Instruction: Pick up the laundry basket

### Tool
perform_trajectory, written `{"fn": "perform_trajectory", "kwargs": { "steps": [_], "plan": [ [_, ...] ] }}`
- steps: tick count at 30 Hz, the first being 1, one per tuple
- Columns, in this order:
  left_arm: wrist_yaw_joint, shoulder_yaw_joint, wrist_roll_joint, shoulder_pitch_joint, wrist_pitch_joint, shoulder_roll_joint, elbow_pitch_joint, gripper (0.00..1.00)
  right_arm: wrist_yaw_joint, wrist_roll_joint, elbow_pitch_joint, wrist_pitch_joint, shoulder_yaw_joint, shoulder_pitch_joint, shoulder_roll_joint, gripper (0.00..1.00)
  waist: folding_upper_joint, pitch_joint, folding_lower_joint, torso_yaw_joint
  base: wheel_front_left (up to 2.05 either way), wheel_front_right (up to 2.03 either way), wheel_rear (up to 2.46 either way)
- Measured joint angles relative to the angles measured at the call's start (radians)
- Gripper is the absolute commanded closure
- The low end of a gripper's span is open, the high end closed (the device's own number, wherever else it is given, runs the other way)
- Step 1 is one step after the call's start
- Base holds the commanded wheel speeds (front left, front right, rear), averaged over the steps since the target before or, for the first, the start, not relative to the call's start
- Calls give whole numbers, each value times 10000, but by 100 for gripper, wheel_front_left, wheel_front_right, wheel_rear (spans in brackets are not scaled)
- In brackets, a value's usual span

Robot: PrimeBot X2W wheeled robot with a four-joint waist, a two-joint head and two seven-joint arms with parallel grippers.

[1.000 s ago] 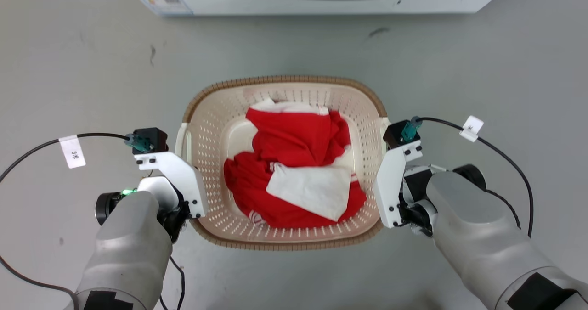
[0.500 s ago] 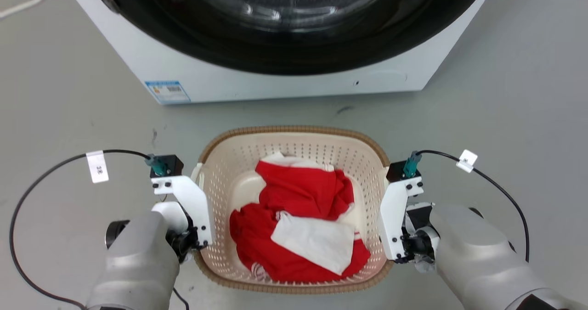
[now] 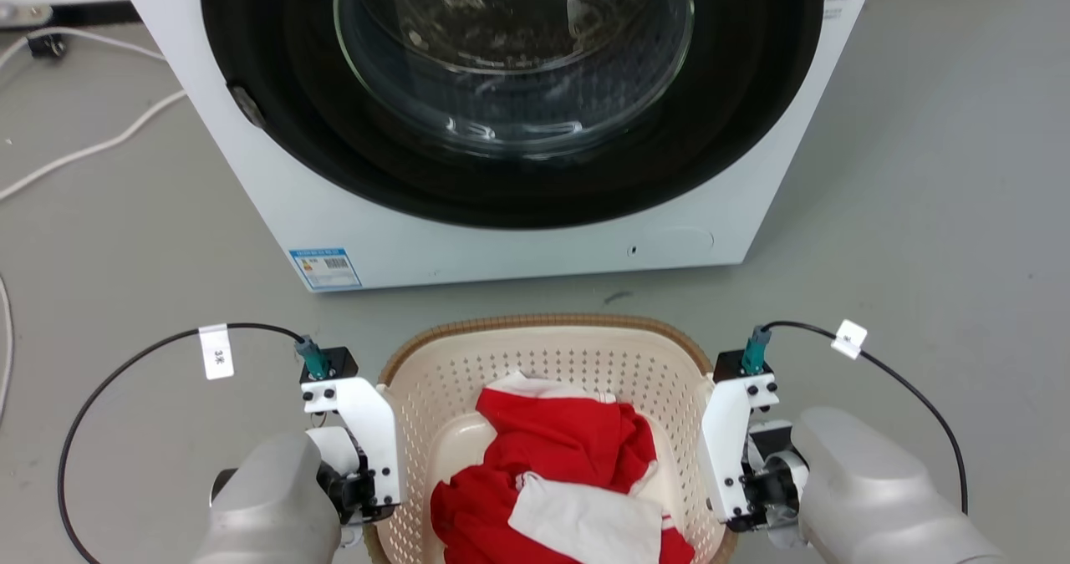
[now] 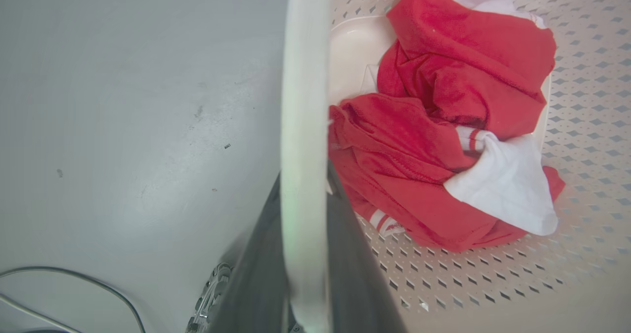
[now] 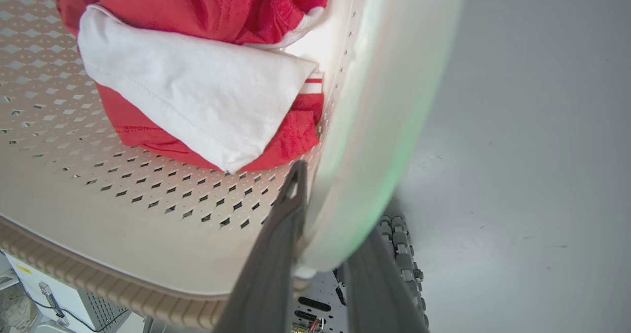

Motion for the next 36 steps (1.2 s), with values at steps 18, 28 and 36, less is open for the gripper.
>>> {"fn": "perform_trajectory", "kwargs": {
  "steps": [18, 28, 36],
  "plan": [
    [462, -182, -205, 621, 805, -263, 4, 100, 15, 570, 238, 445, 130, 917, -134, 100, 0, -1492, 0, 282, 0, 0, 0],
    [671, -182, -428, 1081, 903, -309, 6, 100, 31, 642, 303, 487, 303, 1110, -121, 100, 0, -1829, 1, 234, 0, 0, 0],
    [675, -173, -489, 1089, 153, -301, 4, 100, 31, 656, 349, 215, 357, 1097, -82, 100, 0, -1756, 1, 196, 0, 0, 0]
  ]
}}
